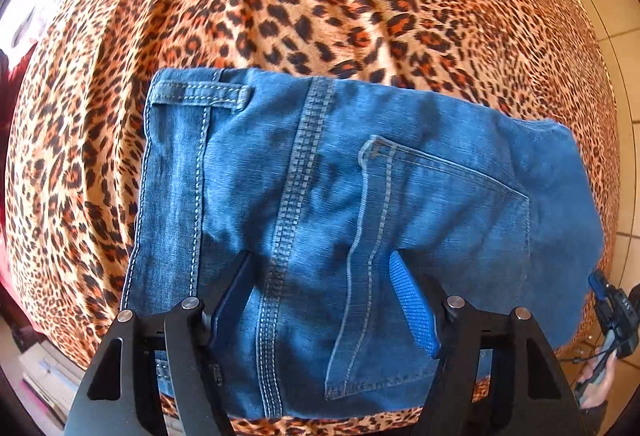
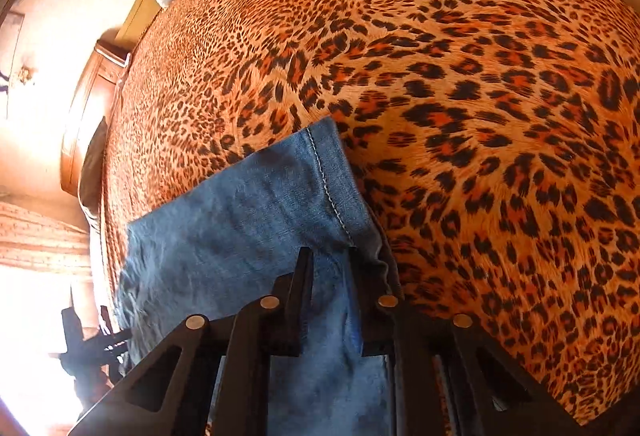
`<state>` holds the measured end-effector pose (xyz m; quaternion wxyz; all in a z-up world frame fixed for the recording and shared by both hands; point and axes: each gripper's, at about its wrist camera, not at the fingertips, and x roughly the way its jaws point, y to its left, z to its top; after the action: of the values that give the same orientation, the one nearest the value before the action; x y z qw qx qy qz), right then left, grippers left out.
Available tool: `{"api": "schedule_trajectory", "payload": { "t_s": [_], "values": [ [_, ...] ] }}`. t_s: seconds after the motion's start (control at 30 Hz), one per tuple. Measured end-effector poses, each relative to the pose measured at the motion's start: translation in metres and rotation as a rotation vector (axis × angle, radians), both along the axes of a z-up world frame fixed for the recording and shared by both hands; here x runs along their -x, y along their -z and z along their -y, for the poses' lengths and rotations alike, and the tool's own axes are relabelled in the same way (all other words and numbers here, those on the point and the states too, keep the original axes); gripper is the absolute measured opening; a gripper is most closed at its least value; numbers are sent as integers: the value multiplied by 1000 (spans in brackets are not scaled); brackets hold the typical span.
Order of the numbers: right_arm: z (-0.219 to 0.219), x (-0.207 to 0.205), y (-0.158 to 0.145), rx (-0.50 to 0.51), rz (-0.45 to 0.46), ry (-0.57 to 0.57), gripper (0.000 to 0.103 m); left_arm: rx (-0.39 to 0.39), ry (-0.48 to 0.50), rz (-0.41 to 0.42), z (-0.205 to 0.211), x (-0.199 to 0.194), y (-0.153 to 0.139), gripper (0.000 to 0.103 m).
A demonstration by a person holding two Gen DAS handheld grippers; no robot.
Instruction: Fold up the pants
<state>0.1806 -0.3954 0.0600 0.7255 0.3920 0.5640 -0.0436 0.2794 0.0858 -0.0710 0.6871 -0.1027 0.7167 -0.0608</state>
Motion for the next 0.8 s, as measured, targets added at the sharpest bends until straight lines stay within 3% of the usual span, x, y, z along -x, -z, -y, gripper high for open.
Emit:
{"api": "schedule_trajectory", "payload": {
  "t_s": [0.07, 0.1, 0.13, 0.17, 0.27, 0.37, 0.6, 0.7, 0.8],
  "values": [
    [6, 18, -24, -9, 59, 22, 32, 22, 53, 47, 12, 1, -22, 67],
    [10, 32, -34, -16, 75, 44, 45, 32, 87, 71, 18, 2, -32, 68],
    [13, 47, -41, -25, 86, 72, 56, 47, 117, 85, 26, 1, -41, 75],
    [15, 63, -44, -40, 93, 101, 58, 63, 139, 88, 33, -1, -45, 81],
    [18, 113, -35, -144, 94, 221, 58, 172, 203, 52, 56, -10, -60, 82],
    [6, 158, -9, -263, 79, 354, 59, 214, 306, 27, 96, -23, -71, 82],
    [-33, 195, 45, -529, 137, 608, 59, 135, 697, -20, 271, -49, -53, 83],
    [-44, 190, 54, -578, 169, 660, 60, 102, 835, -53, 340, -53, -49, 83],
    [-53, 175, 59, -583, 199, 666, 62, 40, 972, -36, 403, -59, -41, 83]
  ]
}}
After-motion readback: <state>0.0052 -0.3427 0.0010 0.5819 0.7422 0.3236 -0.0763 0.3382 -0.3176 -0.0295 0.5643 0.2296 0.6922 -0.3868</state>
